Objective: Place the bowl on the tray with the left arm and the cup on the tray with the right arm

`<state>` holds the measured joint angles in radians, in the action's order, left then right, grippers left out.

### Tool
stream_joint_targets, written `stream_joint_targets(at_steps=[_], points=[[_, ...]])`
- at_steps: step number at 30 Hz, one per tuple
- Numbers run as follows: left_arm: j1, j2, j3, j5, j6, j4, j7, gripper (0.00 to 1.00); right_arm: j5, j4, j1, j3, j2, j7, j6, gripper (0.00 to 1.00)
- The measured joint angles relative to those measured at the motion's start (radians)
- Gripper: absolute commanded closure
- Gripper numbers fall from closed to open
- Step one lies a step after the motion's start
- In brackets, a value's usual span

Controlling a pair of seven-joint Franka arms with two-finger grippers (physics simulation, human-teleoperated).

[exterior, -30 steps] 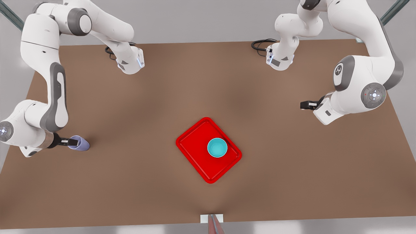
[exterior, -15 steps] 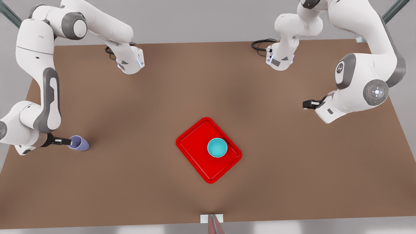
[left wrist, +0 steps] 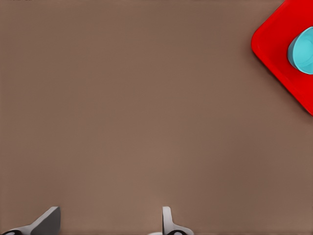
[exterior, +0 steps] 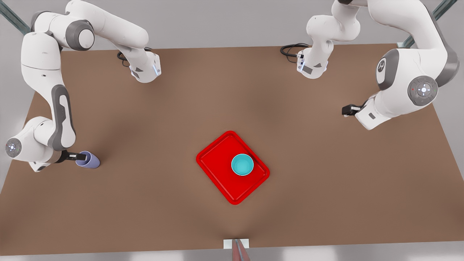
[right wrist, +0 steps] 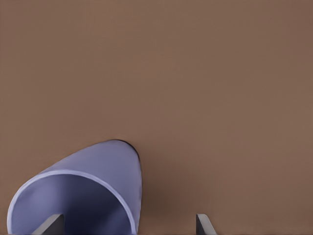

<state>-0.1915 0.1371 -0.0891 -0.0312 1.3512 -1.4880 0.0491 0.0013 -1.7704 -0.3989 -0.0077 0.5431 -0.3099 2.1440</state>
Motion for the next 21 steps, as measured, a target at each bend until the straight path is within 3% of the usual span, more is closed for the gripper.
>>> stream_joint_targets(at_steps=[1,4,6,10,21], points=[[-0.001,-0.006,0.000,0.001,-0.010,0.000,0.000,0.00,0.000,-0.002,0.002,0.000,0.000,0.000,0.000,0.06],[-0.003,-0.010,0.014,0.004,-0.006,0.002,0.000,0.00,-0.001,-0.002,0.003,0.000,0.004,0.000,0.000,0.46],[-0.002,-0.005,0.014,0.005,0.000,0.003,0.000,0.00,-0.001,-0.001,0.005,0.000,0.014,0.000,0.001,0.53],[-0.003,-0.007,0.016,0.008,-0.007,0.003,0.000,0.00,-0.001,0.002,0.014,0.000,0.021,0.003,0.008,0.79],[0.000,-0.006,0.012,0.022,-0.011,0.000,0.000,0.00,0.001,0.002,0.010,0.002,0.020,-0.029,0.005,0.79]])
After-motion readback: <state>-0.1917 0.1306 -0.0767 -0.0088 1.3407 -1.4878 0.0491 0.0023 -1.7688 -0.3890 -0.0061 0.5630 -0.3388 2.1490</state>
